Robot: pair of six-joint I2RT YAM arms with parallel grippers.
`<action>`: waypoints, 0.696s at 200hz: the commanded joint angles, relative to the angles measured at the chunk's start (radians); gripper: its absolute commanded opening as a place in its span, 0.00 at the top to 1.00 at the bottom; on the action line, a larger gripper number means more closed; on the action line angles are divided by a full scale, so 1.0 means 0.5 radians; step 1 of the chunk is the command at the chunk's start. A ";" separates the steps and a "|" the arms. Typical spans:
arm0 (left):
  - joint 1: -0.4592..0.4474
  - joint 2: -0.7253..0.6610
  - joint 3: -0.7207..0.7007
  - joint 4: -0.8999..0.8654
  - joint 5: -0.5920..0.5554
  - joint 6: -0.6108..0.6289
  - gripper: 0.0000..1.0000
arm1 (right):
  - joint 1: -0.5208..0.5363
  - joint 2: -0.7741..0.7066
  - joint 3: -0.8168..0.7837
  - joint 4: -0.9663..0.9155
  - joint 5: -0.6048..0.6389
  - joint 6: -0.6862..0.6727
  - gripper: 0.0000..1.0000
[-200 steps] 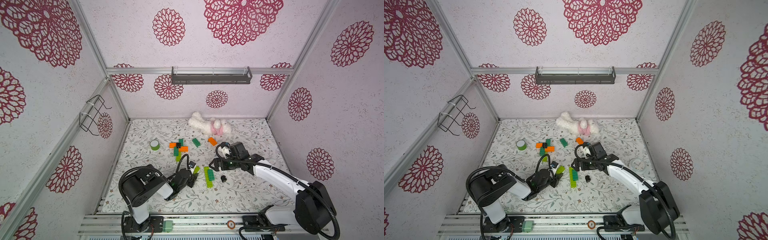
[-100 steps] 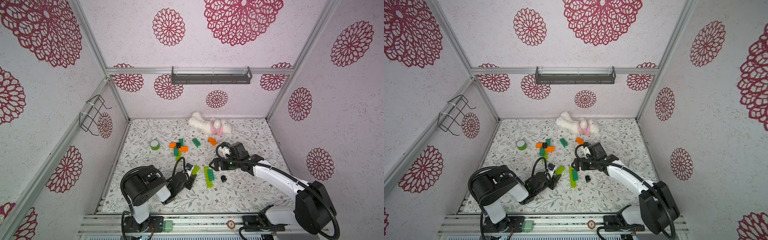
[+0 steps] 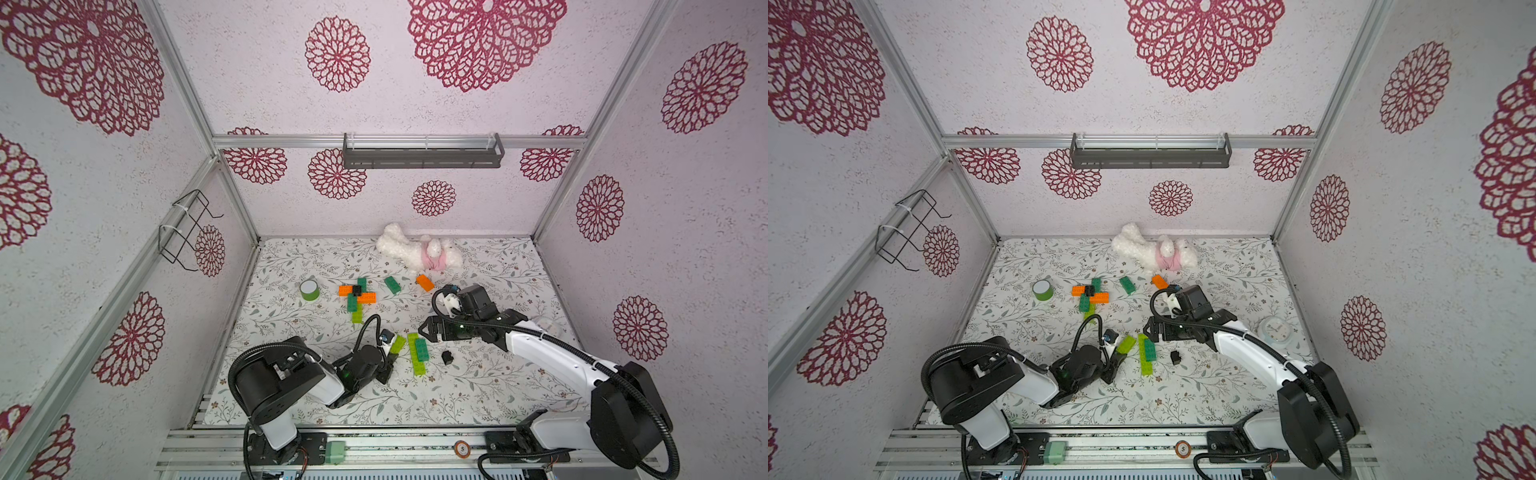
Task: Assemble a small pinwheel with lego
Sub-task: Pick up the lego brick from the center of the board, then adjust the lego brick at the center of the board.
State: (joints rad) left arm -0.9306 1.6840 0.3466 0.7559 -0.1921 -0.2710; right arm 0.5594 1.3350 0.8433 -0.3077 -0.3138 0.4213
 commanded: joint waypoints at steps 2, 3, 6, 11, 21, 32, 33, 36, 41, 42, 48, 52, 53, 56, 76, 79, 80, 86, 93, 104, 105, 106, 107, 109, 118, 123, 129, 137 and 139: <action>-0.041 -0.194 -0.086 -0.235 -0.134 -0.046 0.77 | 0.013 -0.001 -0.050 0.027 0.036 0.038 0.01; -0.041 -0.204 -0.090 -0.235 -0.136 -0.044 0.77 | 0.013 0.001 -0.052 0.028 0.032 0.038 0.01; -0.041 -0.237 -0.106 -0.239 -0.139 -0.033 0.76 | 0.013 0.003 -0.056 0.029 0.027 0.040 0.01; -0.041 -0.291 -0.125 -0.260 -0.135 -0.021 0.76 | 0.016 0.005 -0.058 0.027 0.022 0.038 0.01; -0.041 -0.410 -0.148 -0.335 -0.138 0.004 0.75 | 0.022 0.013 -0.061 0.007 0.023 0.033 0.01; -0.041 -0.544 -0.175 -0.418 -0.175 0.008 0.74 | 0.031 0.028 -0.066 -0.015 0.027 0.028 0.01; -0.041 -0.556 -0.178 -0.425 -0.179 0.008 0.74 | 0.031 0.029 -0.065 -0.014 0.026 0.028 0.01; -0.041 -0.594 -0.191 -0.440 -0.191 0.007 0.74 | 0.034 0.032 -0.067 -0.014 0.026 0.029 0.01; -0.042 -0.657 -0.213 -0.453 -0.196 0.003 0.74 | 0.040 0.038 -0.071 -0.010 0.025 0.030 0.01; -0.043 -0.669 -0.219 -0.455 -0.194 0.003 0.74 | 0.040 0.038 -0.070 -0.010 0.023 0.031 0.02; -0.041 -0.748 -0.244 -0.472 -0.190 -0.001 0.74 | 0.048 0.047 -0.073 0.007 0.011 0.034 0.03; -0.041 -0.797 -0.258 -0.483 -0.180 -0.011 0.74 | 0.054 0.055 -0.074 0.016 -0.001 0.034 0.03; -0.041 -0.809 -0.261 -0.488 -0.179 -0.015 0.74 | 0.055 0.058 -0.073 0.019 -0.006 0.036 0.03; -0.041 -0.846 -0.267 -0.510 -0.178 -0.026 0.74 | 0.062 0.067 -0.071 0.027 -0.017 0.038 0.04; -0.068 -1.100 -0.233 -0.787 -0.190 -0.112 0.74 | 0.133 0.178 -0.010 0.085 -0.132 0.032 0.05; -0.078 -1.138 -0.235 -0.821 -0.201 -0.119 0.74 | 0.145 0.202 -0.002 0.097 -0.148 0.034 0.05; -0.081 -1.150 -0.235 -0.830 -0.206 -0.123 0.74 | 0.148 0.208 0.001 0.101 -0.153 0.036 0.05; -0.101 -1.224 -0.246 -0.876 -0.215 -0.142 0.74 | 0.171 0.252 0.014 0.122 -0.167 0.043 0.05; -0.116 -1.310 -0.262 -0.930 -0.227 -0.163 0.74 | 0.189 0.300 0.032 0.146 -0.177 0.052 0.05; -0.130 -1.434 -0.278 -1.037 -0.258 -0.197 0.73 | 0.200 0.369 0.059 0.159 -0.168 0.059 0.05; -0.133 -1.445 -0.277 -1.043 -0.267 -0.200 0.73 | 0.200 0.374 0.060 0.160 -0.168 0.059 0.05; -0.135 -1.459 -0.279 -1.056 -0.271 -0.203 0.73 | 0.200 0.380 0.061 0.161 -0.166 0.059 0.05; -0.137 -1.470 -0.279 -1.066 -0.278 -0.208 0.73 | 0.200 0.386 0.065 0.161 -0.165 0.059 0.05; -0.139 -1.494 -0.283 -1.087 -0.291 -0.215 0.73 | 0.200 0.394 0.070 0.164 -0.160 0.059 0.05; -0.159 -1.591 -0.305 -1.149 -0.335 -0.256 0.73 | 0.200 0.433 0.090 0.182 -0.145 0.064 0.04; -0.172 -1.637 -0.321 -1.164 -0.357 -0.277 0.73 | 0.200 0.455 0.098 0.199 -0.152 0.062 0.04; -0.180 -1.689 -0.345 -1.175 -0.378 -0.301 0.73 | 0.200 0.484 0.108 0.223 -0.190 0.070 0.04; -0.188 -1.743 -0.368 -1.192 -0.393 -0.331 0.73 | 0.200 0.528 0.117 0.262 -0.242 0.089 0.04; -0.188 -1.752 -0.370 -1.196 -0.398 -0.337 0.72 | 0.200 0.538 0.120 0.271 -0.252 0.093 0.04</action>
State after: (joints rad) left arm -1.0058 0.8791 0.1982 0.2588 -0.3256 -0.3603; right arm 0.6609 1.5738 0.8612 -0.2359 -0.3832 0.4408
